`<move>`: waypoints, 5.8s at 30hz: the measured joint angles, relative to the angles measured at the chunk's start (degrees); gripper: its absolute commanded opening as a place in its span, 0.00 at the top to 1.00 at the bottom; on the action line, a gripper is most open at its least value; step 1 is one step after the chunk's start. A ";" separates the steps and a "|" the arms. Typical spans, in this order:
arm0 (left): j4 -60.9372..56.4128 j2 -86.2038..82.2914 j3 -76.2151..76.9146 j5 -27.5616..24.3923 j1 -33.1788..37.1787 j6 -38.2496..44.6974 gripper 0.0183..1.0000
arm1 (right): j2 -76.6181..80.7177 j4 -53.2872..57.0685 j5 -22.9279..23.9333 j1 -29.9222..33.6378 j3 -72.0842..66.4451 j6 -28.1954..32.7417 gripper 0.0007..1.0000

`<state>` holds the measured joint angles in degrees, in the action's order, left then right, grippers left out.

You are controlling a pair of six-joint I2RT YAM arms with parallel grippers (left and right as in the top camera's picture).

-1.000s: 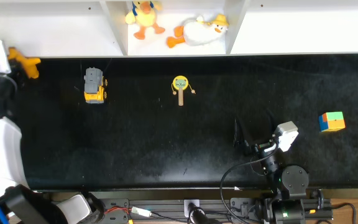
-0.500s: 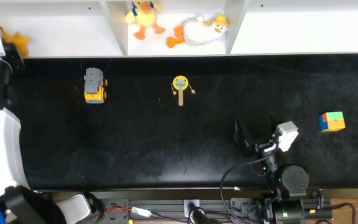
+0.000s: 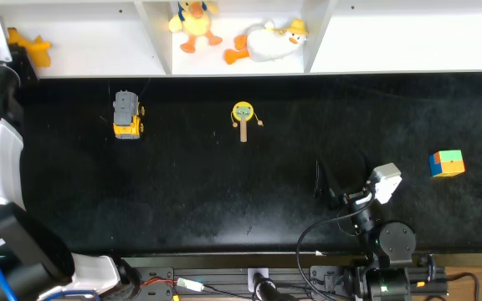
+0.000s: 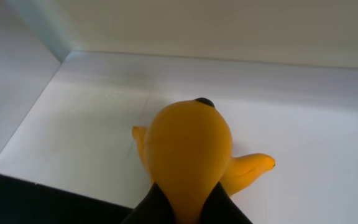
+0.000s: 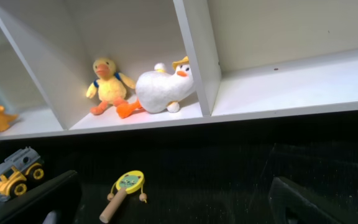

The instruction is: Store Toys

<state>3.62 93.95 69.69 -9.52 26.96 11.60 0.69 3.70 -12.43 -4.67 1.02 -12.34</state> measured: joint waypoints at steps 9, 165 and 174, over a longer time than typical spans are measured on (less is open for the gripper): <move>1.07 4.46 5.16 -0.96 -0.13 -0.76 0.98 | 0.00 0.00 0.00 0.02 0.00 -0.02 0.01; 14.32 -13.57 -15.37 7.65 -22.82 -9.77 0.57 | 0.00 -0.02 -0.02 0.02 0.00 0.00 0.00; 0.37 -7.43 -15.19 7.65 -22.82 -9.57 0.60 | 0.00 -0.02 0.00 0.00 0.00 -0.02 0.00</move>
<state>3.99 86.52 54.50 -1.87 4.14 2.02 0.69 3.68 -12.43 -4.67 1.02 -12.36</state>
